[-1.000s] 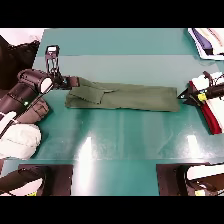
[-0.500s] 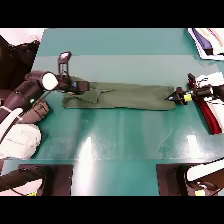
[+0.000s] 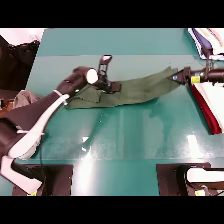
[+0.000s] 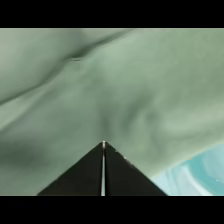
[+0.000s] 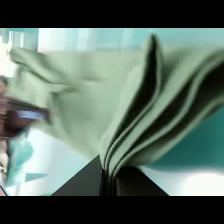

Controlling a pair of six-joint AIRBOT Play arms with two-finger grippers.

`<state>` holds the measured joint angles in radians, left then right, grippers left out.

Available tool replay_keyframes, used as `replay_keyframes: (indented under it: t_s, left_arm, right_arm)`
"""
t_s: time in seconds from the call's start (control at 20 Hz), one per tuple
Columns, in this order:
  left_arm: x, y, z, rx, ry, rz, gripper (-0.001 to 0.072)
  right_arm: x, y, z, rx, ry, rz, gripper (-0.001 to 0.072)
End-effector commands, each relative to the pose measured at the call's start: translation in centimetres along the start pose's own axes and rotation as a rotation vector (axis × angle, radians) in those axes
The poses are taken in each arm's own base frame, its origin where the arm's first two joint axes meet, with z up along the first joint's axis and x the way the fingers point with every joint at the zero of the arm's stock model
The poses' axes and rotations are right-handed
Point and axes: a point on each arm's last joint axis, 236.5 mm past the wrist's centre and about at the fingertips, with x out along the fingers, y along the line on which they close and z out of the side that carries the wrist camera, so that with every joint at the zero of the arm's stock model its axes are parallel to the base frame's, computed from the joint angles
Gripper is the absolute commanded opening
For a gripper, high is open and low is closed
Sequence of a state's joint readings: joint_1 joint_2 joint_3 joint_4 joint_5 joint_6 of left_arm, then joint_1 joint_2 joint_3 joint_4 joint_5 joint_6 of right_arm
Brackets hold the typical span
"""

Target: Fold the shirts.

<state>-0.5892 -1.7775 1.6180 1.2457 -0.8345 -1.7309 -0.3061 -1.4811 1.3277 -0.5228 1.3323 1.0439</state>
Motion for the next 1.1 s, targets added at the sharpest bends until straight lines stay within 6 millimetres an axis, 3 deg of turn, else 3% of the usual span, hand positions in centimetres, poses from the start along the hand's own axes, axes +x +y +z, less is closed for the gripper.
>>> replay_keyframes:
  t_s: [0.0,0.15,0.25,0.35,0.45,0.55,0.65,0.75,0.9,1.05]
  left_arm:
    - [3.9,-1.9,-0.8,0.005,0.060,-0.052,0.0024]
    - [5.1,-1.1,-1.9,-0.001,0.096,-0.038,0.0024]
    - [5.0,-0.9,-1.5,0.007,0.080,-0.032,0.0024]
    - [4.2,-0.1,-1.1,-0.002,0.093,-0.023,0.0024]
    - [2.0,1.2,0.7,-0.008,0.085,-0.005,0.0023]
    - [-2.1,3.2,4.0,0.019,0.008,0.049,0.0023]
    - [-7.8,5.3,7.1,0.042,-0.088,0.117,0.0023]
    - [-14.4,8.0,9.1,0.062,-0.166,0.215,0.0023]
    - [-24.8,12.2,9.7,0.078,-0.246,0.389,0.0025]
    - [-33.1,14.1,8.1,0.052,-0.294,0.479,0.0025]
  right_arm:
    - [-0.4,8.6,1.7,-0.135,-0.025,0.064,0.0017]
    - [1.0,13.7,1.6,-0.226,-0.001,0.111,0.0017]
    - [2.1,16.3,1.0,-0.270,0.015,0.139,0.0017]
    - [3.1,18.2,0.6,-0.302,0.020,0.155,0.0017]
    - [4.2,19.2,-0.1,-0.340,0.040,0.149,0.0017]
    - [5.6,20.5,-1.0,-0.374,0.074,0.163,0.0016]
    - [7.3,22.3,-1.5,-0.411,0.105,0.196,0.0016]
    - [9.7,24.0,-2.1,-0.430,0.140,0.230,0.0017]
    - [14.4,26.5,-3.4,-0.464,0.179,0.280,0.0017]
    - [20.1,28.5,-5.1,-0.484,0.184,0.317,0.0017]
